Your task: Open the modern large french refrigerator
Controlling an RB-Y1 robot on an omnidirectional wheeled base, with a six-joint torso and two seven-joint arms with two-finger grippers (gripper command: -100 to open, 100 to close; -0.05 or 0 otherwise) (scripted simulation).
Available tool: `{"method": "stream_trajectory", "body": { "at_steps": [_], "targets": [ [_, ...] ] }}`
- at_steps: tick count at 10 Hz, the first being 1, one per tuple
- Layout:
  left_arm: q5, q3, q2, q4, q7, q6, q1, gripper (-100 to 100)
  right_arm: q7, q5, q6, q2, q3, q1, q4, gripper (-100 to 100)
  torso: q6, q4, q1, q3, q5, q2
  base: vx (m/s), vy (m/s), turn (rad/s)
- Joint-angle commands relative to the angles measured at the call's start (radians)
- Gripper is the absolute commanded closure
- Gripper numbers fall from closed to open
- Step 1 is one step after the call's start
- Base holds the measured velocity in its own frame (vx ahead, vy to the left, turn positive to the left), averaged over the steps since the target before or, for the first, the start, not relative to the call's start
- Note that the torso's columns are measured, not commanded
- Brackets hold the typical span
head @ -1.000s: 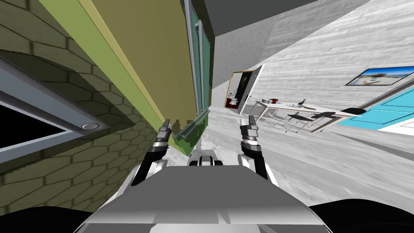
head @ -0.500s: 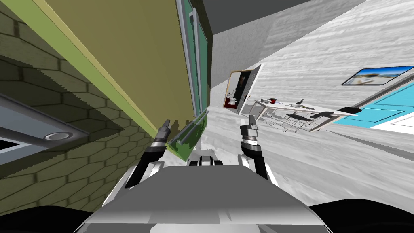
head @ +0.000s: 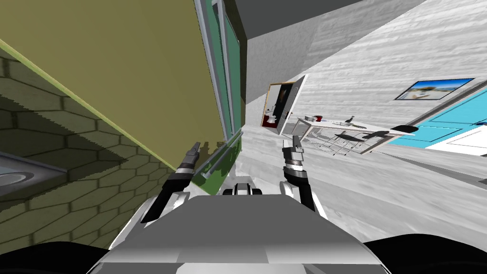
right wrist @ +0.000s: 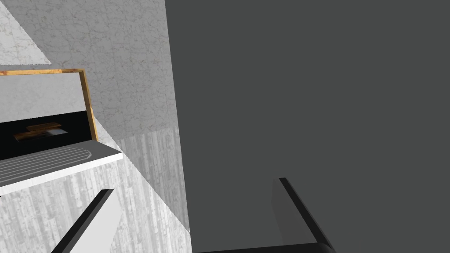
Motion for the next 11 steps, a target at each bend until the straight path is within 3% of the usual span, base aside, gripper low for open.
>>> {"method": "stream_trajectory", "body": {
  "at_steps": [1,11],
  "targets": [
    [-0.008,0.009,0.022,-0.013,-0.005,0.054,0.024,-100,0.000,0.000,0.000,0.000,0.000,0.000,0.000,0,0.000,0.000,0.000,0.000,0.000,0.001,0.157,-0.019,-0.054],
    [-0.040,0.049,0.180,-0.047,-0.025,0.257,0.114,-100,0.000,0.000,0.000,0.000,0.000,0.000,0.000,0,0.008,-0.005,0.009,-0.014,0.002,-0.022,0.148,-0.033,-0.052]
  ]
}}
